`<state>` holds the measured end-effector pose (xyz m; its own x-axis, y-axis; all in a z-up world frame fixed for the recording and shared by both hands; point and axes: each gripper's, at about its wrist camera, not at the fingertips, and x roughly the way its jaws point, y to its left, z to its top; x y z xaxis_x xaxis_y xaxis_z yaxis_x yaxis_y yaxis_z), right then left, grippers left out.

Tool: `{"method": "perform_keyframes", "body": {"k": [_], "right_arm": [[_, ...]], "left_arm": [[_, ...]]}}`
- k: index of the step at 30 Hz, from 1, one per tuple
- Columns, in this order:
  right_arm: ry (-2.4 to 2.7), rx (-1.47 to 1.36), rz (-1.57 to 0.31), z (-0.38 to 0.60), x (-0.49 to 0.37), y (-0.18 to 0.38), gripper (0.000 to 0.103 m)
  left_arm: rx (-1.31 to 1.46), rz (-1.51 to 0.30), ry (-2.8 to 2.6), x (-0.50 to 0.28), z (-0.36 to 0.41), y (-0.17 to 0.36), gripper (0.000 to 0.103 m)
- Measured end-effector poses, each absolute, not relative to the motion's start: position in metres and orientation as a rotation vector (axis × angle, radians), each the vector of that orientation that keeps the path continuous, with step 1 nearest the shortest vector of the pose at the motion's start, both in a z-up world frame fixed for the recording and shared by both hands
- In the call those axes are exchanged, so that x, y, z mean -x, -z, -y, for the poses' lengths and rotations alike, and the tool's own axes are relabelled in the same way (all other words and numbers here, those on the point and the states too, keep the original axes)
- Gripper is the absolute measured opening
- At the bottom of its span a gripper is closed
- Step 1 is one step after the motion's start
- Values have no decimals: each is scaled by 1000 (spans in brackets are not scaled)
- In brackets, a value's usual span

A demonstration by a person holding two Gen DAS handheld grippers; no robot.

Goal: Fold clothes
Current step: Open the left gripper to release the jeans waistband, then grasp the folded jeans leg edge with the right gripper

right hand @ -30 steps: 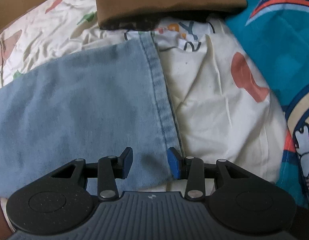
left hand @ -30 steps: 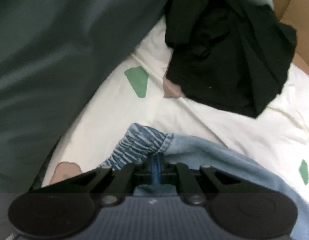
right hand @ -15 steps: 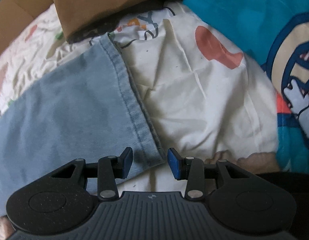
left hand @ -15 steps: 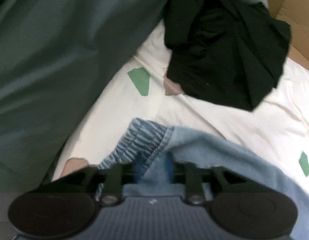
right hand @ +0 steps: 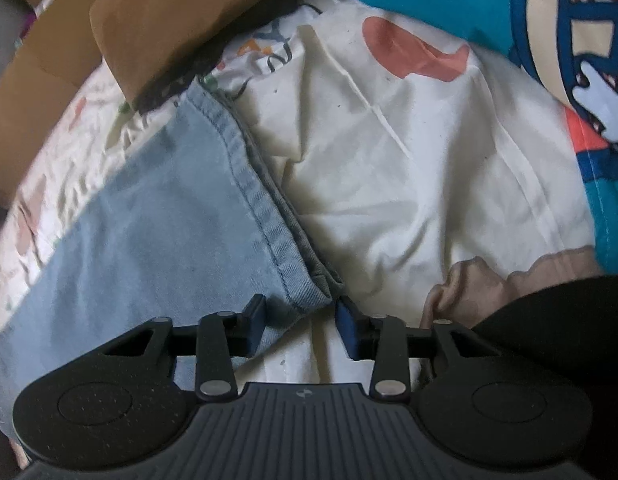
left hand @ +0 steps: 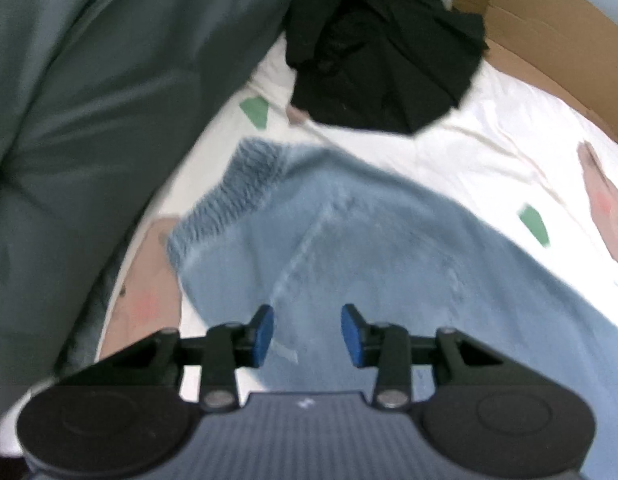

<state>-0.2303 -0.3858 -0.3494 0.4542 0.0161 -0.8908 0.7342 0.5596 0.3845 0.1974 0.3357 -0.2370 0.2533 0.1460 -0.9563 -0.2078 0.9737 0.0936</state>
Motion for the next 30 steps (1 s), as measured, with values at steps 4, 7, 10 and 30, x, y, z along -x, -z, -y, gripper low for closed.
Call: {"method": "perform_keyframes", "body": {"k": [4,7,10,30], "right_arm": [[511,-935,-957,390,239,349,19],[513,-981,-920,393,244,349,21],[507,-1032,-892,396,248,355,28],[411,-1119,-690,395,273,370,50]], "left_arm": [[54,-1344,-221,-163,-318,228,40],[89,-1351,-228,-142,-312,219,40],[83,-1358,-230,-125,-304,208,40],[-22,-1413,-381,-82,-310,186,51]]}}
